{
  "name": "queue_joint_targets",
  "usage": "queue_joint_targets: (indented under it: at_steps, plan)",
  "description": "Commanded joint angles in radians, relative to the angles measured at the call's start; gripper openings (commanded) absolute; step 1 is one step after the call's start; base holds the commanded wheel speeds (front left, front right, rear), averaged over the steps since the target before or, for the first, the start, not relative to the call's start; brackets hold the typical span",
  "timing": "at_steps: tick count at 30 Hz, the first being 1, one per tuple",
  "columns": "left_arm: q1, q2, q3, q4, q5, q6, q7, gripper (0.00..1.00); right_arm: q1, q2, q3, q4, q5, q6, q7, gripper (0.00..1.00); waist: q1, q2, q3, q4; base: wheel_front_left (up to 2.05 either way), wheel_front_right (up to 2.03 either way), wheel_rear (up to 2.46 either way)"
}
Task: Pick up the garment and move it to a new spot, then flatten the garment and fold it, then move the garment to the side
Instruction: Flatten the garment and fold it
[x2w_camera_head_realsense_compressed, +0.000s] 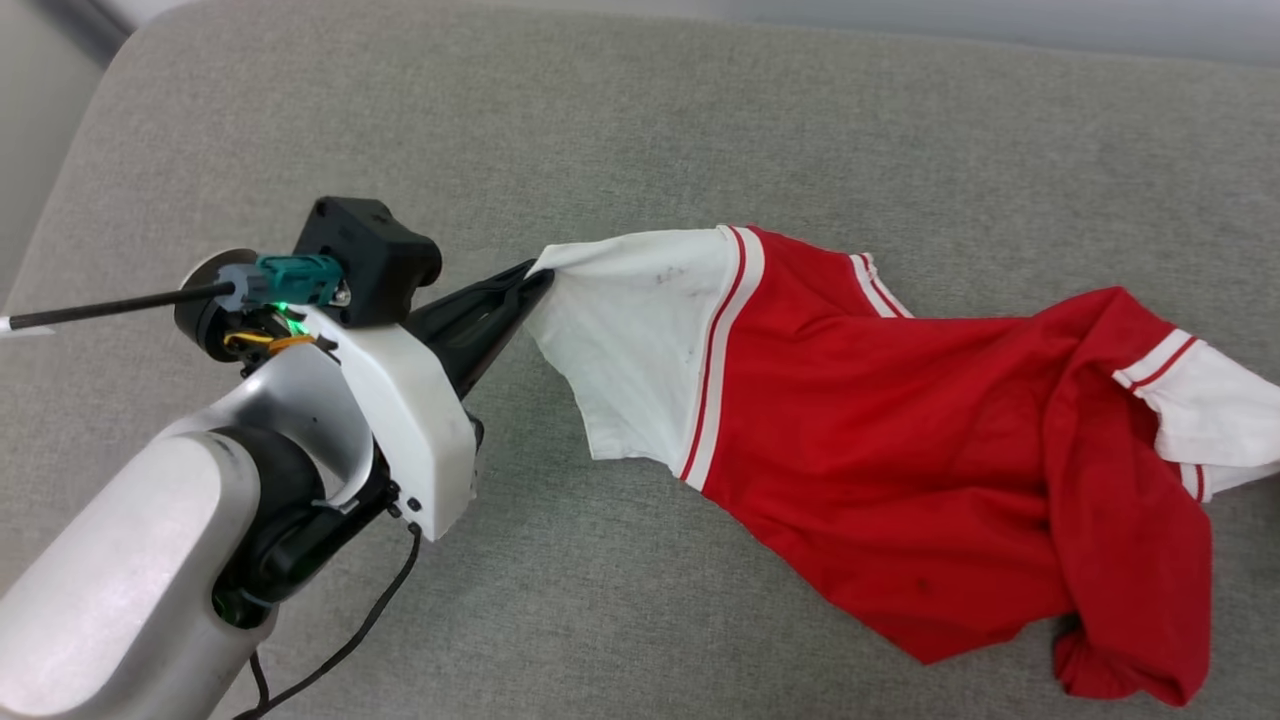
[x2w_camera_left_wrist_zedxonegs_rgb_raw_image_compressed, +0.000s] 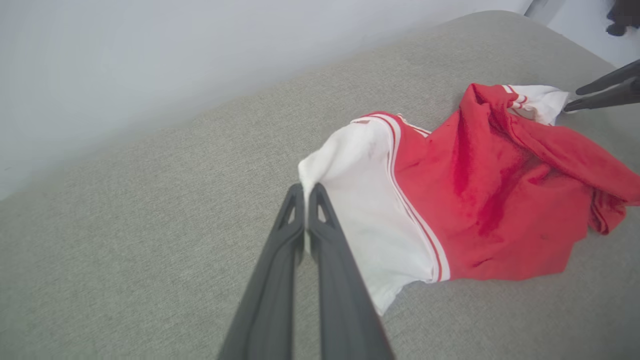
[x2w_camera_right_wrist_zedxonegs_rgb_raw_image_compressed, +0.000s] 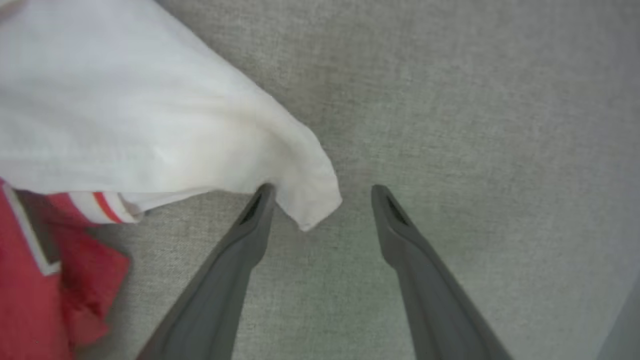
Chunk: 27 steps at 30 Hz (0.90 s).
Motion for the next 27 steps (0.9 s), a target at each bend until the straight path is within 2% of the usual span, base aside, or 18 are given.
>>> queue_joint_targets:
  at_steps: [1,10,11,12,13,18,27]
  plan:
    - [0.005,-0.002,-0.001,-0.012,0.007,0.006,-0.008,0.0,-0.01,-0.009,0.009,0.012,-0.004,-0.001,0.003,1.0,0.0,-0.0001,0.014,0.013,0.0,0.0,0.0]
    - [0.009,-0.016,-0.002,-0.034,0.012,0.014,-0.029,0.0,0.03,0.004,0.116,0.163,-0.002,-0.001,-0.036,1.0,0.0,-0.0001,0.048,0.03,0.0,0.0,0.0]
    - [0.011,-0.017,-0.002,-0.03,0.012,0.017,-0.032,0.0,0.038,0.005,0.126,0.179,0.005,-0.001,-0.04,0.94,0.0,-0.0001,0.049,0.031,0.0,0.0,0.0]
    - [0.014,-0.018,-0.001,-0.026,0.012,0.019,-0.035,0.0,0.045,0.002,0.136,0.192,0.008,-0.001,-0.045,0.42,0.0,-0.0001,0.05,0.032,0.0,0.0,0.0]
    - [0.016,-0.017,-0.002,-0.022,0.014,0.019,-0.038,0.0,0.049,-0.004,0.145,0.201,0.014,-0.001,-0.054,0.0,0.0,-0.0001,0.049,0.032,0.0,0.0,0.0]
    - [0.021,-0.02,0.007,0.006,0.014,0.023,-0.066,0.0,0.005,-0.055,0.125,0.199,0.021,-0.001,-0.156,0.0,0.0,-0.0001,0.017,0.028,0.0,0.0,0.0]
    - [0.031,0.002,0.061,0.033,0.018,0.042,-0.131,0.0,-0.129,-0.153,0.1,0.126,0.074,-0.001,-0.352,0.0,0.0,-0.0001,-0.108,0.006,0.0,0.0,0.0]
